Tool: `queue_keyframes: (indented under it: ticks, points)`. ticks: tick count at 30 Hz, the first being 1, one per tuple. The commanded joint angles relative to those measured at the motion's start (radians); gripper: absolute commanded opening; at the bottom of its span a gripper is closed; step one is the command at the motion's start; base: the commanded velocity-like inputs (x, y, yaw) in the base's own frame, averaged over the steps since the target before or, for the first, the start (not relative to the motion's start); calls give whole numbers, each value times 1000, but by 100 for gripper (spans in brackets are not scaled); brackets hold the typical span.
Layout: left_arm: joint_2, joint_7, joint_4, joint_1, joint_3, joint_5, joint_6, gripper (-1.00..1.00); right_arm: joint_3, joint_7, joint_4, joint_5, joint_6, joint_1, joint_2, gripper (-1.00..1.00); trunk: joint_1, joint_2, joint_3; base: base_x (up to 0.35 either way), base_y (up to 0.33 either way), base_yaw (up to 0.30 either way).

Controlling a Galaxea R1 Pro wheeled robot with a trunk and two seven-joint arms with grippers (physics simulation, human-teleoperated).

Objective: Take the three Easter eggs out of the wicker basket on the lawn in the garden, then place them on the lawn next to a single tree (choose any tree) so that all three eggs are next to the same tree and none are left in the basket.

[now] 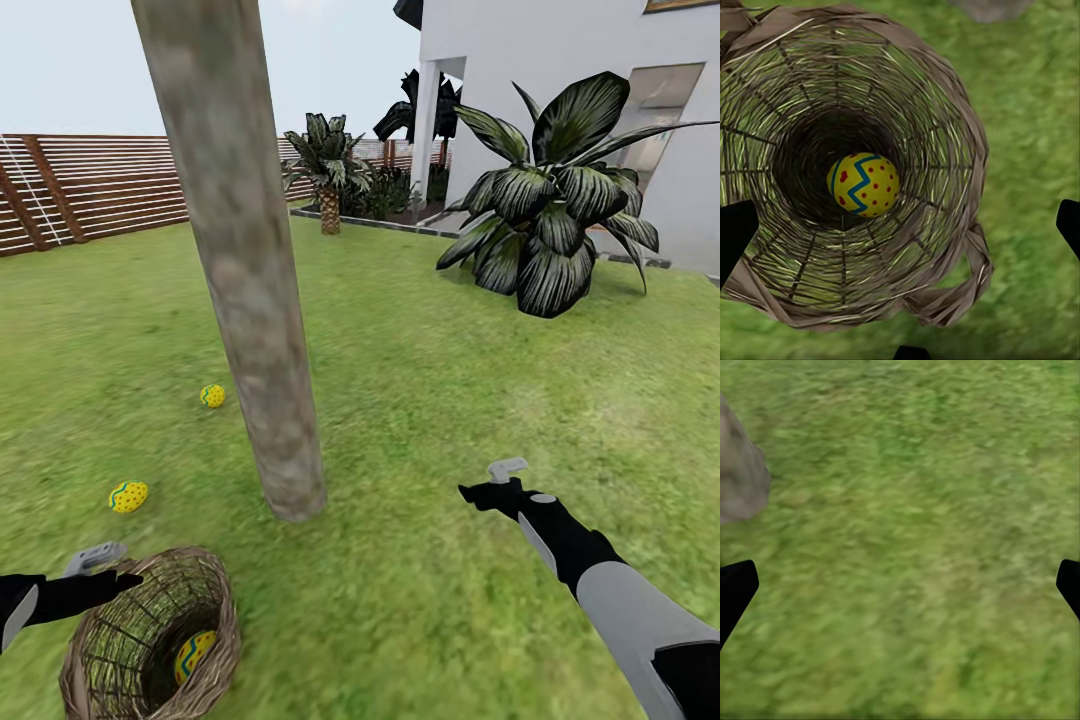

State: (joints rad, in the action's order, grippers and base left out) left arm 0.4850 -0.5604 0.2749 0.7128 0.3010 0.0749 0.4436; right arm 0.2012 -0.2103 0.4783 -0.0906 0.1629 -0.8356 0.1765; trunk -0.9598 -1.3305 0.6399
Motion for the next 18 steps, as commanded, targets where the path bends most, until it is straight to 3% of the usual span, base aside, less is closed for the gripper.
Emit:
queue_keyframes:
  ticks: [1, 18]
  points:
    - [0, -6, 1, 1, 9, 8, 7, 100, 6, 0, 2, -9, 6, 0, 1, 100, 0, -1, 1, 0, 0, 0]
    - [-1, -6, 2, 1, 9, 6, 7, 100, 6, 0, 2, -9, 6, 0, 1, 100, 0, -1, 1, 0, 0, 0]
